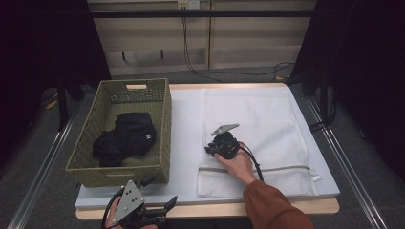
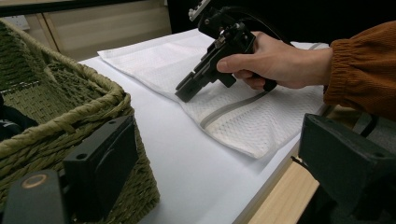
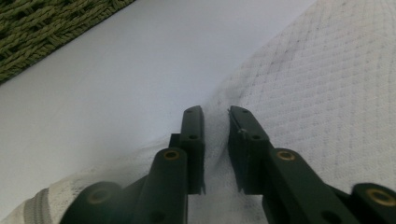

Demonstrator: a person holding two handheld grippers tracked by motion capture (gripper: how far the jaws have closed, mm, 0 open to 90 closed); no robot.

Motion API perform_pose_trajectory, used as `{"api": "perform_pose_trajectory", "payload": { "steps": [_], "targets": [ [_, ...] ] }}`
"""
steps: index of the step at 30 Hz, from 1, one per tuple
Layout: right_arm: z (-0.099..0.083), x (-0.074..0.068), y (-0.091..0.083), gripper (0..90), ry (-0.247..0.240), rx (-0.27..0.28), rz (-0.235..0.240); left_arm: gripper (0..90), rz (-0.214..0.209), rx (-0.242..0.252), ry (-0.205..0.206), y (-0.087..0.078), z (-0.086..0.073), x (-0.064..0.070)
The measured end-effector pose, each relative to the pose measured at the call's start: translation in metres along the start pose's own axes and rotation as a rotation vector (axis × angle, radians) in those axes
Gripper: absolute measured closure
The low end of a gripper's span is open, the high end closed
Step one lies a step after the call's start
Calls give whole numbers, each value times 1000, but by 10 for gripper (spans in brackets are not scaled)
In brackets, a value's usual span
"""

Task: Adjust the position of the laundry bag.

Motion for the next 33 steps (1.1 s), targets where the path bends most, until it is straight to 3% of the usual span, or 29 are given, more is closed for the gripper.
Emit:
{"api": "perform_pose_trajectory", "payload": {
  "steps": [8, 13, 30, 33],
  "targets": [
    [2, 0, 2, 886, 53, -16, 11, 117, -8, 1, -6, -1, -1, -2],
    [3, -2, 2, 889, 47, -21, -9, 118, -2, -8, 2, -2, 0, -2],
    [3, -10, 4, 890, 76, 37, 46, 117, -7, 6, -4, -2, 0, -2],
    [3, -13, 6, 891, 61, 39, 53, 117, -1, 2, 0, -3, 1, -2]
  ]
}}
Point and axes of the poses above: each handheld gripper's, and its own axes: y roughly forward along the jaws, z roughly out of its top, x roughly to its right, the point moved 5 cm from there along y, roughly forward along the jaws, and after that the axes turned 14 degrees about x, right-handed, at the moved point
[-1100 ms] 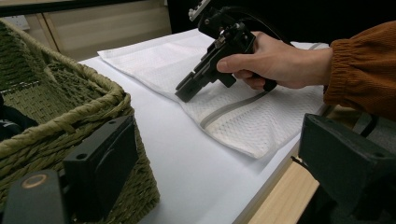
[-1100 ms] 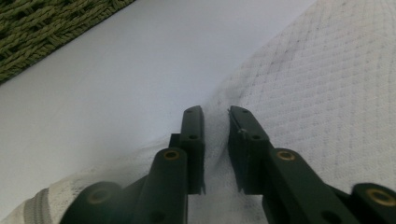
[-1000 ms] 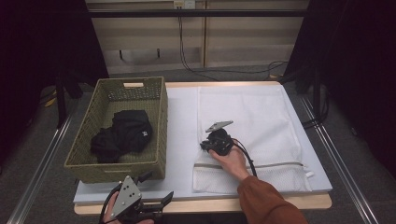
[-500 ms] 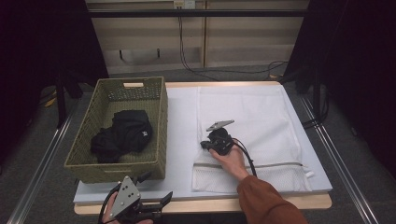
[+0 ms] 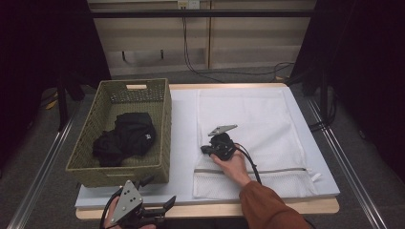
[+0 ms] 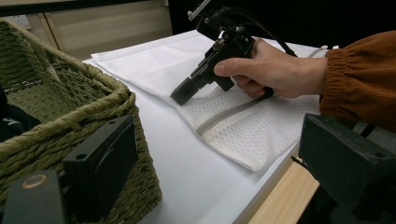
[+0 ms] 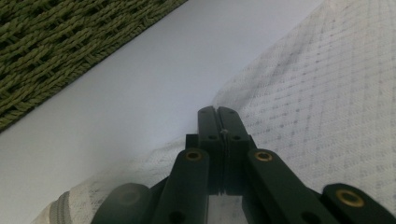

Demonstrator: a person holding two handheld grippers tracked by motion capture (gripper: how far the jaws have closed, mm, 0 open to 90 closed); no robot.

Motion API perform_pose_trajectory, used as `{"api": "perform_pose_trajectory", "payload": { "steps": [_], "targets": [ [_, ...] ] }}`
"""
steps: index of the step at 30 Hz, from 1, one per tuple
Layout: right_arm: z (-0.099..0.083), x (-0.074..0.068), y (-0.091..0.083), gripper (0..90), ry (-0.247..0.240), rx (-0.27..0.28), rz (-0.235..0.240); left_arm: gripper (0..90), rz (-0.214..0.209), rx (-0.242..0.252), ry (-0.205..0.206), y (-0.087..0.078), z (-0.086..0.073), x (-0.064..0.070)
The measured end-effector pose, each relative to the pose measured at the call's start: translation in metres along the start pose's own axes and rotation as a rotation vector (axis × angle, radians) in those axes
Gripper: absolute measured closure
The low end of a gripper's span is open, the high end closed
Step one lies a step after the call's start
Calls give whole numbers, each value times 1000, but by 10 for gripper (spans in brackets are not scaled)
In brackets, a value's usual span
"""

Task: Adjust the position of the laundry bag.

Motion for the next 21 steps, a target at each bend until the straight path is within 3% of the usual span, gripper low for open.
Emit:
{"api": "perform_pose_trajectory", "payload": {
  "steps": [7, 21],
  "targets": [
    [2, -8, 5, 890, 11, 13, 25, 117, 6, 3, -2, -1, 0, 0],
    [5, -29, 19, 890, -11, 18, 80, 117, 13, 4, -3, -3, 0, 0]
  ]
}}
Point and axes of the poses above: each handheld gripper's, and its own axes: y roughly forward along the jaws, z roughly out of its top, x roughly to its right, the point moved 5 cm from there along y, roughly forward along the jaws, and after that the axes turned 14 degrees about x, right-handed, at the moved point
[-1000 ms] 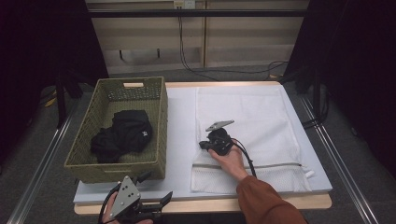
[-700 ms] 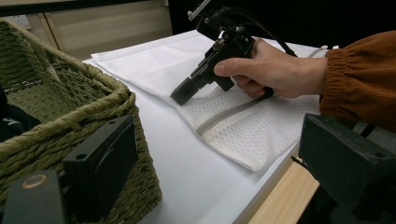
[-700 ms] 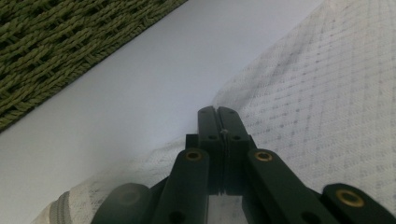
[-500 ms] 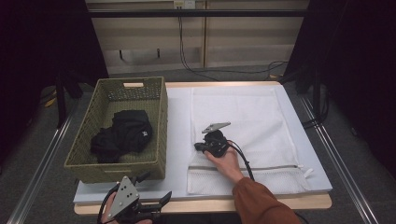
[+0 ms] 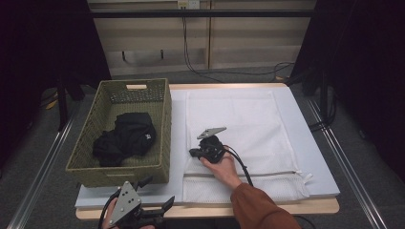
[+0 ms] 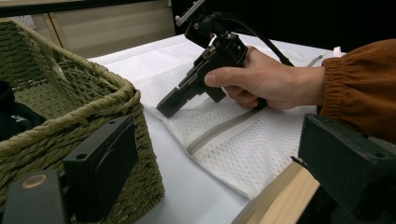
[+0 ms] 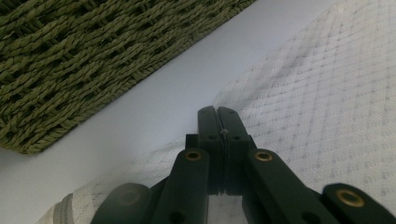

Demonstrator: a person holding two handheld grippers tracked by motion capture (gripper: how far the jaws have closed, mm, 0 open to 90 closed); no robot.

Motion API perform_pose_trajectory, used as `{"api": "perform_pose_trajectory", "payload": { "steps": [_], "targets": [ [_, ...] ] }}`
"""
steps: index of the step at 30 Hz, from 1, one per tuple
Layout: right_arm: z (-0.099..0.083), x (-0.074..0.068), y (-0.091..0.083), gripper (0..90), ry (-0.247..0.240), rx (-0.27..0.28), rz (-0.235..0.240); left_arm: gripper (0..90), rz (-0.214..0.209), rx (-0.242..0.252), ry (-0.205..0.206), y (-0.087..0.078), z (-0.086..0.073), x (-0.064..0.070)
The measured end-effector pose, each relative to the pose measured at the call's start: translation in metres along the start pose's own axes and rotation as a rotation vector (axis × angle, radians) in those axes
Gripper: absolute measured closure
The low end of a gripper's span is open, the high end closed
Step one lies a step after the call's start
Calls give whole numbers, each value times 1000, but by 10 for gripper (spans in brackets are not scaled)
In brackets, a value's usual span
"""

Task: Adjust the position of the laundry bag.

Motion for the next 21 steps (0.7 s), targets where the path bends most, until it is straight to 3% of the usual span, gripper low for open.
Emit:
{"api": "perform_pose_trajectory", "payload": {
  "steps": [21],
  "targets": [
    [1, -23, 16, 890, -21, -1, 51, 117, -2, -3, 4, -1, 0, 0]
  ]
}}
Point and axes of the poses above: each handheld gripper's, and its own axes: y roughly forward along the jaws, z roughly out of its top, x roughly to its right, the point moved 5 cm from there along y, roughly forward along the jaws, and after that the axes turned 14 degrees about x, right-handed, at the moved point
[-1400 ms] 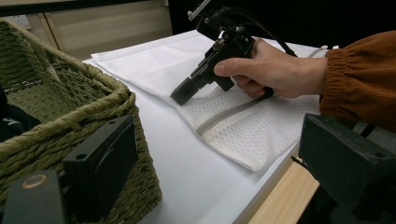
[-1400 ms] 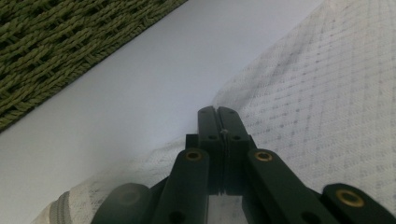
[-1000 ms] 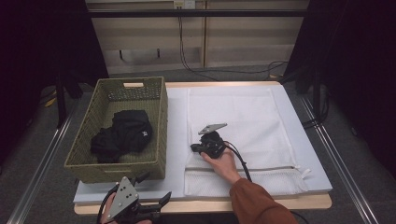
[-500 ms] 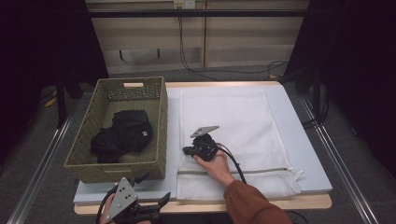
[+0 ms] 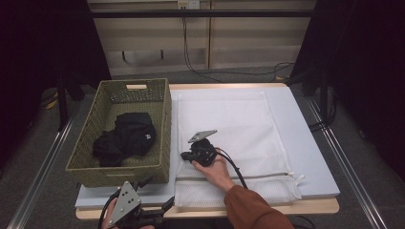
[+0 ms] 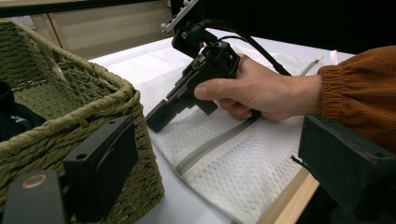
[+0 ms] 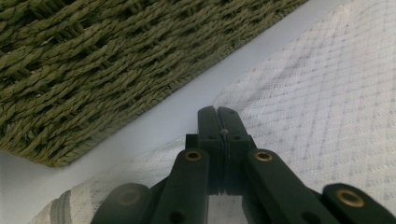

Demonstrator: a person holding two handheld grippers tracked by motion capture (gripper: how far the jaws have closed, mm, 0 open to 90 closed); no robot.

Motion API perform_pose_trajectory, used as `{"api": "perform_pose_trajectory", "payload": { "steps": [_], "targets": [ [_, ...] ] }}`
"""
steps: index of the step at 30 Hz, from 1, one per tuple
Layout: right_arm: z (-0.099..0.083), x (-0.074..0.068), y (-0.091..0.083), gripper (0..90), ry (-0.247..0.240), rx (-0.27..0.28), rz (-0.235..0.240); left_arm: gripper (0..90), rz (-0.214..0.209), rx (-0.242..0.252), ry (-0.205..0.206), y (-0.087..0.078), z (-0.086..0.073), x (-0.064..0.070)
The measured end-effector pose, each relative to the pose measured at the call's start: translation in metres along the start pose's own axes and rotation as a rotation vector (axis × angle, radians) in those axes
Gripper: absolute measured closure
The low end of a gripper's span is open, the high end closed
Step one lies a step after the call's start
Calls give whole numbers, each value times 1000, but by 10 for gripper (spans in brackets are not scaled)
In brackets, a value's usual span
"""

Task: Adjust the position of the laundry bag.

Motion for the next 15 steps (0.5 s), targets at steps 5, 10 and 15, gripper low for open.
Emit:
{"api": "perform_pose_trajectory", "payload": {
  "steps": [5, 10, 15],
  "targets": [
    [1, -3, 4, 890, -3, -7, 3, 117, -6, 7, -7, 0, 0, 1],
    [1, -7, 7, 889, -11, -5, 19, 117, 0, 1, -4, 1, 0, 1],
    [1, -11, 9, 890, -19, -9, 24, 117, -2, 3, -3, 1, 0, 0]
  ]
}}
Point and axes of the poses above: each handheld gripper's, and its own axes: y roughly forward along the jaws, z roughly out of its top, x roughly to its right, the point moved 5 cm from there along y, roughly forward along the jaws, and after that the axes turned 14 degrees about x, right-handed, at the moved point
